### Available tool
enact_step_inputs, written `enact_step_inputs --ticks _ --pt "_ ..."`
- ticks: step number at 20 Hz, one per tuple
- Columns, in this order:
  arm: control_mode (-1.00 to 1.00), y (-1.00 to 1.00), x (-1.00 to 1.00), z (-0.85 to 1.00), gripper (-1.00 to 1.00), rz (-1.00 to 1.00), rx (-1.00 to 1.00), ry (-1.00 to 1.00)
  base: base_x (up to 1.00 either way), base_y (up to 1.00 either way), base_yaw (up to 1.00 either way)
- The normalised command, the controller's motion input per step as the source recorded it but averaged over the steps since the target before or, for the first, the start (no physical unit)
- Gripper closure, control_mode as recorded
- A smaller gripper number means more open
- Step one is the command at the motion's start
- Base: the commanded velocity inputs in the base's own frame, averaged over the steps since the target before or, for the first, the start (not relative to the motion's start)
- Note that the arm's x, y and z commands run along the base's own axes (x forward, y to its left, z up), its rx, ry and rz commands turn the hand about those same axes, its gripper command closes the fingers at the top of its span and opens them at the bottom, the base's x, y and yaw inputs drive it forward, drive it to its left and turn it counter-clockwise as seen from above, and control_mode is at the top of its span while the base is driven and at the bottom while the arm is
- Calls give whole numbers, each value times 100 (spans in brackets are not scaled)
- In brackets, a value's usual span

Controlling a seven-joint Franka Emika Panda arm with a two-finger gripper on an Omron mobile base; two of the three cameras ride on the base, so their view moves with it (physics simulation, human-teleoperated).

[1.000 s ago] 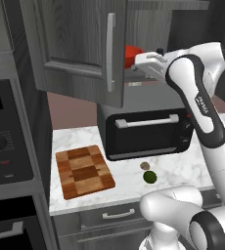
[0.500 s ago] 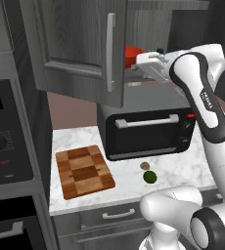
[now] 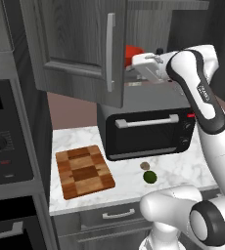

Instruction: Open the cabinet. Place the bowl and condiment on the counter. Then place the lime and garlic on the cutting board.

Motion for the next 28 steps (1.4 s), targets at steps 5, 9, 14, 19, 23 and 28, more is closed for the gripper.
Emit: enact_step_inputs --ticks 5,9,14,19,23,28 --pt "-100 10 18 -7 -100 10 3 5 0 0 0" --pt "-100 15 23 -8 -100 10 2 4 0 0 0" --pt "-100 18 23 -9 -100 9 1 3 0 0 0" --pt "-100 21 23 -8 -100 7 0 1 0 0 0" --pt "-100 18 16 -7 -100 7 0 0 0 0 0" --pt "-100 23 14 -9 -100 7 0 0 0 0 0"
